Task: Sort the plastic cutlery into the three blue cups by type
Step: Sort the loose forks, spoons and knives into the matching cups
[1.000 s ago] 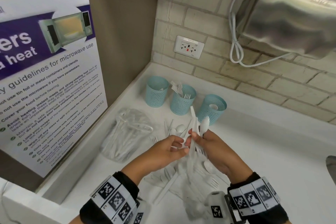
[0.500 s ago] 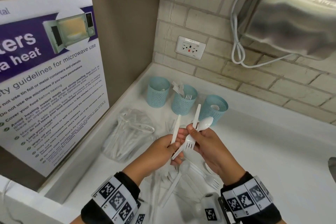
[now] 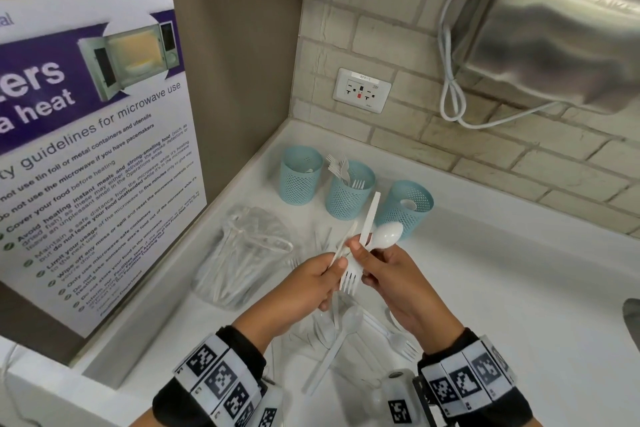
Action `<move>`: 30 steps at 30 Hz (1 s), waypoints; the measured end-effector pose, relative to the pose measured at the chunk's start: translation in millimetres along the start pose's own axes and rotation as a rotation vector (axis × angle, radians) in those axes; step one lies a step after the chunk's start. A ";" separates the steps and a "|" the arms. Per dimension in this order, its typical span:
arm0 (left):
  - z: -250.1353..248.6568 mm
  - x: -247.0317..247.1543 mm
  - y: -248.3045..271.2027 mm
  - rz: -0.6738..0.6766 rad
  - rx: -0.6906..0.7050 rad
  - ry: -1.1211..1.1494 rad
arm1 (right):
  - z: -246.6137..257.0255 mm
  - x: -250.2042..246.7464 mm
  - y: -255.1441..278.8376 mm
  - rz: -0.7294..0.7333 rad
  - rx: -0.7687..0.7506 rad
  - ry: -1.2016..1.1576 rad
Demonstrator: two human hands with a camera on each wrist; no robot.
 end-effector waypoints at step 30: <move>-13.4 -4.5 5.8 0.026 -0.223 0.294 | 16.5 -11.1 3.1 -0.021 -0.158 0.001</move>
Point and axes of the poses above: each hand's wrist, its own y-axis away from the middle knuckle, its own x-axis out of the palm, z = x × y, the point moved 3 cm from there along -y, towards the middle knuckle, and after that the axes turned 12 degrees about x, right-handed, at the moved point
